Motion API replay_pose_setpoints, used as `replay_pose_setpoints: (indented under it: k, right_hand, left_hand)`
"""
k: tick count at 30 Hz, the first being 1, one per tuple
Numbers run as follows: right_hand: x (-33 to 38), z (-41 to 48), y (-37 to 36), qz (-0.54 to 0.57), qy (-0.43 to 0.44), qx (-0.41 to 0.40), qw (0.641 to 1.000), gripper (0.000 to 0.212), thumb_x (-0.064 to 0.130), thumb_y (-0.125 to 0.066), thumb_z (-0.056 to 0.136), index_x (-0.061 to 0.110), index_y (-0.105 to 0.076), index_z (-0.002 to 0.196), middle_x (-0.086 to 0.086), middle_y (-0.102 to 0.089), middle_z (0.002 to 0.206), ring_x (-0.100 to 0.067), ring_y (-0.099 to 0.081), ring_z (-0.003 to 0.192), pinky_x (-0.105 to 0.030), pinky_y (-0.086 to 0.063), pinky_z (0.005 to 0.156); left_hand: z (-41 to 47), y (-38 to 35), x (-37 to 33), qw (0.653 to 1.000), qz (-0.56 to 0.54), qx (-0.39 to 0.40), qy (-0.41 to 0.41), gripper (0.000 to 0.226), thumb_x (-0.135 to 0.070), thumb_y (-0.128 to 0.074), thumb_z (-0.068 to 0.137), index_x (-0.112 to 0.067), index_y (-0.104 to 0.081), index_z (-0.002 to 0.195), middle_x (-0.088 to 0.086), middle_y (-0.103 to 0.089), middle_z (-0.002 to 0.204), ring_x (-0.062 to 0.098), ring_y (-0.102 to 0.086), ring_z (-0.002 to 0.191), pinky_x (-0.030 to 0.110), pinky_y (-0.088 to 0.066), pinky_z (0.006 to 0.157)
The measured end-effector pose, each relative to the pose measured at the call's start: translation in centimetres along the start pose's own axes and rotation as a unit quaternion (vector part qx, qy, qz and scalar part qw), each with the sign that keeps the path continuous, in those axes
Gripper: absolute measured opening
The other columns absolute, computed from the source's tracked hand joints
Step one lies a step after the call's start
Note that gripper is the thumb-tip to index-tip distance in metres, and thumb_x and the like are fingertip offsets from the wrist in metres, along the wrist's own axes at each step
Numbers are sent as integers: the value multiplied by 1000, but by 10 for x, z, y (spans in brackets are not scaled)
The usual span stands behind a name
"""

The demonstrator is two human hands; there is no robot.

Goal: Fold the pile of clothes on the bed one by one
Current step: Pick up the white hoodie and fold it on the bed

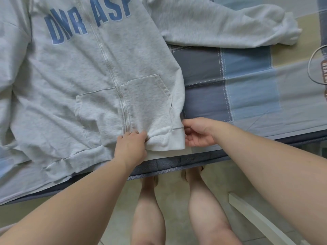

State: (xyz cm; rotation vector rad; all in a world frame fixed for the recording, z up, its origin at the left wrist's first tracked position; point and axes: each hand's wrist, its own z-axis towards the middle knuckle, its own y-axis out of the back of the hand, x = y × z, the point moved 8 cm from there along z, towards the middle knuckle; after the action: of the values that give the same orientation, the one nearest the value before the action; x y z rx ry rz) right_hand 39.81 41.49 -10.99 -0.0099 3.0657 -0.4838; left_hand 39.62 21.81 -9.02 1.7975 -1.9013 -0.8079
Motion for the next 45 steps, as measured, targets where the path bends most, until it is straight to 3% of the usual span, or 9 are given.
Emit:
replay_pose_setpoints:
  k: [3,12,17,24,28,32,35,39,45]
  right_hand:
    - [5,-1,4,2,36,-22,999,11,6,-62,94,5,-65,84,0,-57,63,-6,-46,53,-19,-51,54]
    - [36,-39,88,-39,207,-275,938,21,12,-60,98,21,-55,80,-3,-62,79,-15,-60,65,-23,-50,48]
    - [30,-36,93,6,192,-273,943,18,9,-57,99,16,-55,83,-9,-64,98,-24,-63,91,-41,-59,65]
    - [-8,-29,87,86,159,-240,954,6,13,-53,102,12,-58,106,-11,-69,110,-23,-68,87,-37,-55,67]
    - [2,-29,74,11,227,-198,953,43,33,-71,92,23,-49,127,-1,-64,119,-19,-66,103,-38,-55,80]
    - [16,-33,81,-138,280,-274,910,7,16,-69,94,19,-62,94,-10,-68,92,-28,-67,85,-39,-60,73]
    - [5,-32,103,-61,246,-305,918,15,18,-59,101,15,-63,87,-12,-68,96,-25,-66,85,-34,-59,63]
    - [-19,-19,117,16,134,-333,933,21,22,-59,100,13,-63,118,-12,-68,118,-30,-68,104,-47,-61,75]
    - [-12,-29,79,16,148,-285,947,51,41,-74,88,22,-51,130,-2,-65,124,-25,-67,107,-40,-59,72]
  left_hand:
    - [-1,1,1,1000,-3,-3,-1,28,-10,-47,85,-25,-55,109,0,-52,102,28,-53,101,37,-32,80]
    - [-2,7,8,999,29,-10,23,15,-20,-53,87,-30,-53,99,-1,-58,100,28,-55,102,41,-38,88]
    - [0,7,-1,998,52,-4,28,22,-16,-48,89,-27,-54,108,2,-62,106,29,-55,104,41,-39,90]
    - [3,7,-9,998,64,-30,-5,26,-20,-51,89,-20,-48,115,4,-57,116,31,-52,107,42,-39,85]
    - [1,6,-2,991,89,-99,0,42,-29,-69,79,-19,-48,115,6,-51,118,31,-50,105,40,-38,80]
    - [4,8,-1,989,83,-122,8,19,-10,-53,89,-17,-55,106,7,-60,110,34,-51,102,43,-36,80]
    - [7,8,-9,994,54,-95,-28,18,-14,-49,94,-19,-55,110,3,-60,111,33,-49,107,41,-32,82]
    - [-3,3,-23,993,0,-82,-84,19,-33,-51,97,-25,-57,113,-1,-56,119,29,-51,108,40,-36,85]
    - [-40,2,19,990,-55,-127,24,50,-28,-64,87,-20,-48,134,6,-41,146,34,-42,127,43,-39,97]
